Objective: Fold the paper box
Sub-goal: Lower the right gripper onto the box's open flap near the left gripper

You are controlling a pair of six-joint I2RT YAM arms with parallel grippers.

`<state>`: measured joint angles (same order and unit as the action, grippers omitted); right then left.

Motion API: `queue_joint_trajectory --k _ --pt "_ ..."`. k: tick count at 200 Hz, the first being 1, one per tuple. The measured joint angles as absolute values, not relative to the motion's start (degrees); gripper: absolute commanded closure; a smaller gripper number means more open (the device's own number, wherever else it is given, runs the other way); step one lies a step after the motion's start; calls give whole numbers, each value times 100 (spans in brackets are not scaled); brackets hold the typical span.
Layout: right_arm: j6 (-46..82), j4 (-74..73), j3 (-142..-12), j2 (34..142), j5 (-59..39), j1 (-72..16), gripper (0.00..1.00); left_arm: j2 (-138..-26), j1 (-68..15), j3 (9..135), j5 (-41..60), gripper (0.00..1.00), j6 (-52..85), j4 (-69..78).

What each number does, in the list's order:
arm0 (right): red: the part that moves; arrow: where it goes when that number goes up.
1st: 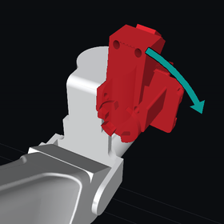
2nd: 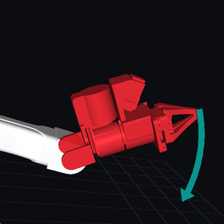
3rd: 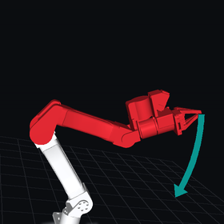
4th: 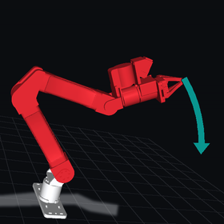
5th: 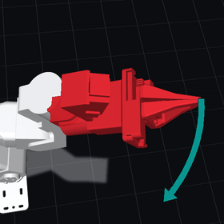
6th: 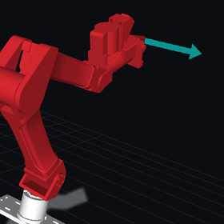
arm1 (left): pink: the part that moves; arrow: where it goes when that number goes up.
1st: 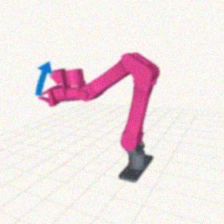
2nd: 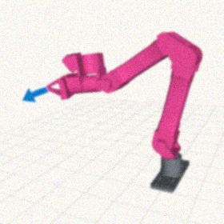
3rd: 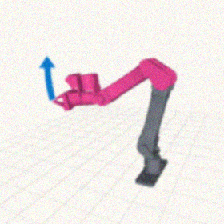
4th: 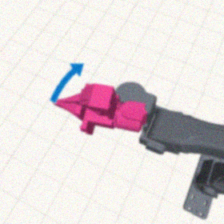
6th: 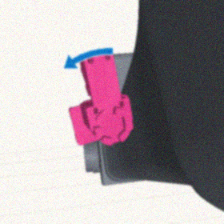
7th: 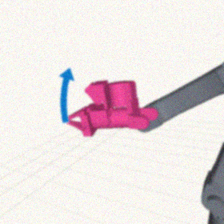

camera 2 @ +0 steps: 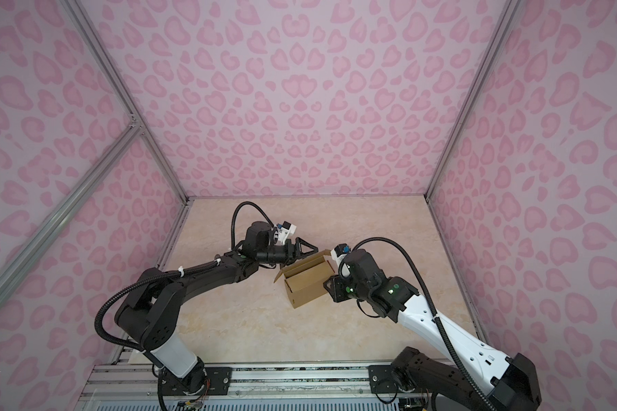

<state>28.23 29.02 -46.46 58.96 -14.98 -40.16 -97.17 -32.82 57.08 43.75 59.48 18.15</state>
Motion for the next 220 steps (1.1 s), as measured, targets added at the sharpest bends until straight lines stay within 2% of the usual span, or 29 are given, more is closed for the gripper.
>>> queue_joint_trajectory --k 96,220 --pt "3411 1918 -4737 7017 -1197 -4685 72 -9717 -3474 5601 4368 14 5994 1935" --pt "3562 1850 -4853 7234 -943 -4825 72 -9710 -3638 5290 4158 14 6169 2429"
